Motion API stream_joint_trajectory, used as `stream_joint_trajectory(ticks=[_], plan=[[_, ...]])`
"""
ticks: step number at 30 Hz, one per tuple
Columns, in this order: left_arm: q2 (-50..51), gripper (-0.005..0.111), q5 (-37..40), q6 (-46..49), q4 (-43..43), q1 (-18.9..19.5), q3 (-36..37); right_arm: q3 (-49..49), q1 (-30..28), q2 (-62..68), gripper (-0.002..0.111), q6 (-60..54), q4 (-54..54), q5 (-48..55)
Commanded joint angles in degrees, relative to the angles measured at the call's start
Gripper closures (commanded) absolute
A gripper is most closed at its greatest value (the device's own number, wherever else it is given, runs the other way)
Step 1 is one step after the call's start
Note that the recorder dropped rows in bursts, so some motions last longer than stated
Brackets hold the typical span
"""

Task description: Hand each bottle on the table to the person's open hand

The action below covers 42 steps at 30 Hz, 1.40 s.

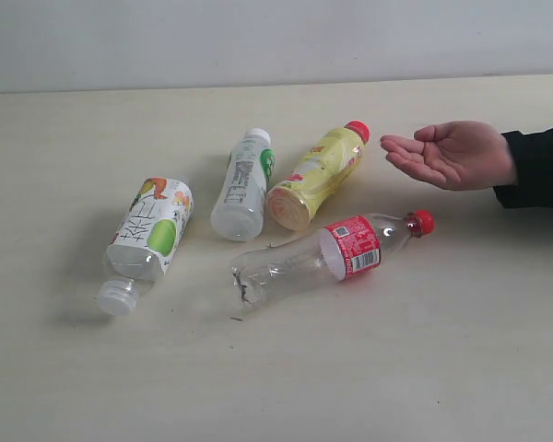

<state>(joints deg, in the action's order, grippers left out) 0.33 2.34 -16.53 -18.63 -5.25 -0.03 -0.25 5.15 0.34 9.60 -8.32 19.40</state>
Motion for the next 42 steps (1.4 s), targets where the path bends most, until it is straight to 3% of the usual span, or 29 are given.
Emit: stream_joint_trajectory(ticks=[1, 7, 11, 15, 17, 19, 22, 25, 30, 35, 42], plan=[[-0.3, 0.107, -9.4, -5.2, 0.3, 0.1, 0.0, 0.3, -0.3, -0.3, 0.108, 0.0, 0.3, -0.6], [-0.3, 0.107, -13.7, -12.9, 0.3, 0.1, 0.0, 0.3, -0.3, -0.3, 0.108, 0.0, 0.3, -0.6], [-0.3, 0.107, -15.8, -25.1, 0.7, 0.1, 0.0, 0.3, -0.3, -0.3, 0.108, 0.0, 0.3, -0.6], [-0.3, 0.107, -27.3, -30.5, 1.8, 0.1, 0.0, 0.3, -0.3, -0.3, 0.108, 0.0, 0.3, -0.6], [-0.3, 0.107, -34.5, -29.9, 5.1, 0.1, 0.0, 0.3, -0.3, -0.3, 0.108, 0.0, 0.3, -0.6], [-0.3, 0.107, -38.6, -23.4, 9.3, 0.1, -2.1, 0.3, -0.3, -0.3, 0.108, 0.0, 0.3, -0.6], [3.8, 0.107, -36.3, -13.5, 15.5, 0.1, -9.4, 0.3, -0.3, -0.3, 0.108, 0.0, 0.3, -0.6], [11.3, 0.107, -31.2, -10.5, 16.3, 0.1, -17.3, 0.3, -0.3, -0.3, 0.108, 0.0, 0.3, -0.6], [27.8, 0.107, -17.7, -18.8, 3.7, 0.1, -28.7, 0.3, -0.3, -0.3, 0.108, 0.0, 0.3, -0.6], [43.9, 0.107, -12.6, -32.3, -13.9, -0.3, -35.0, 0.3, -0.3, -0.3, 0.108, 0.0, 0.3, -0.6], [61.9, 0.107, -10.8, -42.6, -33.2, -7.5, -41.2, 0.3, -0.3, -0.3, 0.108, 0.0, 0.3, -0.6]])
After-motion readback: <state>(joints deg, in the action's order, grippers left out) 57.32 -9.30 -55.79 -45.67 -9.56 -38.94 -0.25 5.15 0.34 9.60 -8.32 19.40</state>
